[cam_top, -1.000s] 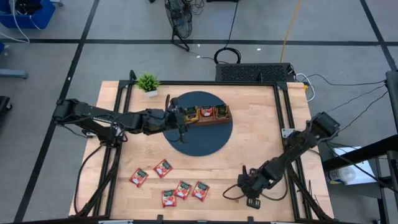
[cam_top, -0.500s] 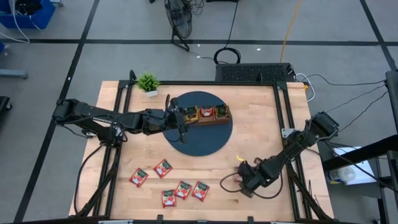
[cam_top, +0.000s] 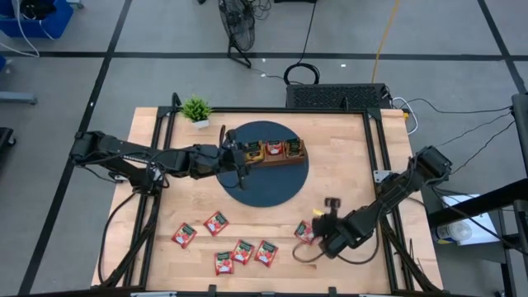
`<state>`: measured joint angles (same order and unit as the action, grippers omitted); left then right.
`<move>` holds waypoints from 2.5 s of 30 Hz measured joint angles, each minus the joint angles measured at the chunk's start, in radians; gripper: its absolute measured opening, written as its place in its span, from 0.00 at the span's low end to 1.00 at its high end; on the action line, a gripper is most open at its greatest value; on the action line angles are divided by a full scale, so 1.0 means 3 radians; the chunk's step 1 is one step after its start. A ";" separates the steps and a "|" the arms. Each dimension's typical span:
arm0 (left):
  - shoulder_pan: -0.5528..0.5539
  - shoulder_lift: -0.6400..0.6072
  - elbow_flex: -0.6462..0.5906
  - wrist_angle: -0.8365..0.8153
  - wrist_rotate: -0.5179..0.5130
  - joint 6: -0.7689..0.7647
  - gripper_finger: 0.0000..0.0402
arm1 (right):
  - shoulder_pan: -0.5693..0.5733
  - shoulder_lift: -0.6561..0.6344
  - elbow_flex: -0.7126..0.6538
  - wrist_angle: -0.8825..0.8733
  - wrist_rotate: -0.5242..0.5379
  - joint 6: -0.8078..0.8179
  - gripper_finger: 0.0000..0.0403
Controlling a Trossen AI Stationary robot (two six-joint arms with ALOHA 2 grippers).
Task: Pick & Place Tea
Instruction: Put the red tea bag into the middle section of the wooden organizer
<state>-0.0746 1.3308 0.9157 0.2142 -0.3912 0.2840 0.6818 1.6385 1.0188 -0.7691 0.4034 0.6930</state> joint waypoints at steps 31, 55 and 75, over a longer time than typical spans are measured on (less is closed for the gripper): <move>0.0000 0.0001 0.0000 -0.0003 0.0001 -0.0002 0.40 | -0.0031 0.0578 0.0011 0.1067 -0.0366 -0.2099 0.04; 0.0000 0.0001 0.0001 0.0032 0.0002 -0.0018 0.40 | -0.0169 0.0801 -0.0109 0.2135 0.3280 -0.3311 0.00; 0.0072 0.0001 0.0003 -0.0166 0.0080 -0.0409 0.40 | -0.1392 0.0831 -0.0451 0.4808 0.0369 -0.5342 0.00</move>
<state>-0.0529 1.3312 0.9165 0.1643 -0.3672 0.1614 0.2642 1.8877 0.8837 0.6732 0.5142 -0.9097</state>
